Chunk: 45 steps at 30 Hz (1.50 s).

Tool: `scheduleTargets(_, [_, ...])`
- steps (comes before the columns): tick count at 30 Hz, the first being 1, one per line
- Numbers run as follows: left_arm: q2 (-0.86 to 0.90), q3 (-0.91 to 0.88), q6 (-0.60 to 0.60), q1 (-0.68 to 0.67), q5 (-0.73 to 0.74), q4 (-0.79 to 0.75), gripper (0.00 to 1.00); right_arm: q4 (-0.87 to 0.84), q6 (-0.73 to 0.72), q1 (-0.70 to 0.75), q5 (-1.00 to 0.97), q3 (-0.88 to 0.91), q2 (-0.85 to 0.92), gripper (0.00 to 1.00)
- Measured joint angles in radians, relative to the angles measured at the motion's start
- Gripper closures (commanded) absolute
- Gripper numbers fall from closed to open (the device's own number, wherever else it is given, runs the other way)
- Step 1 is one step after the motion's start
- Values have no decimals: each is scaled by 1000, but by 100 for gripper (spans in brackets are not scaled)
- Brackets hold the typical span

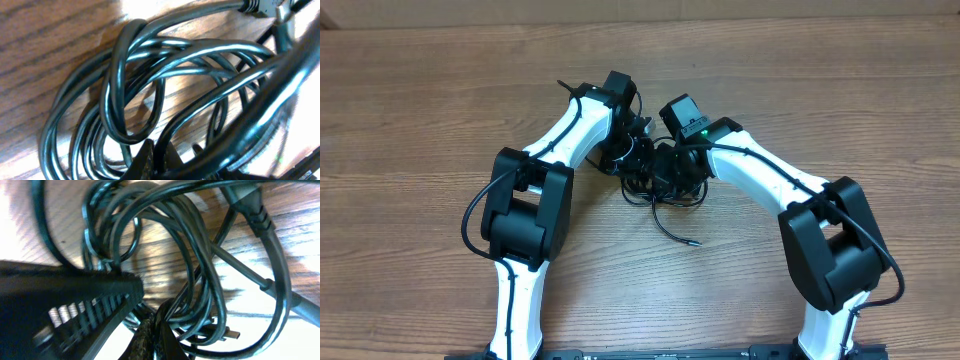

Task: Untangle cables

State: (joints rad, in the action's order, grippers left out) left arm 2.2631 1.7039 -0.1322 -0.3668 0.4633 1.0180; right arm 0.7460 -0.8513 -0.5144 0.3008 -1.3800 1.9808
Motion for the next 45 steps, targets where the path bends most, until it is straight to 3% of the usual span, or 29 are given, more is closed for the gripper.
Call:
scheduleTargets(14, [23,1,-53,0,1,-19,96,-16,76,47,183,0,-73,96])
scheduleTargets(21, [24,4,-53,0,1,-14,96,67,87,58,121,0,-73,94])
scheduleTargets(26, [24,4,-53,0,1,-14,96,5,28,48,82,18,-74,78])
scheduleTargets(37, [24,5,-54,0,1,-13,96,-208,-80,10,60,171,-76,79])
scheduleTargets(45, [24,5,-54,0,1,-13,96,-220,-152,-23,-25,176,-76,79])
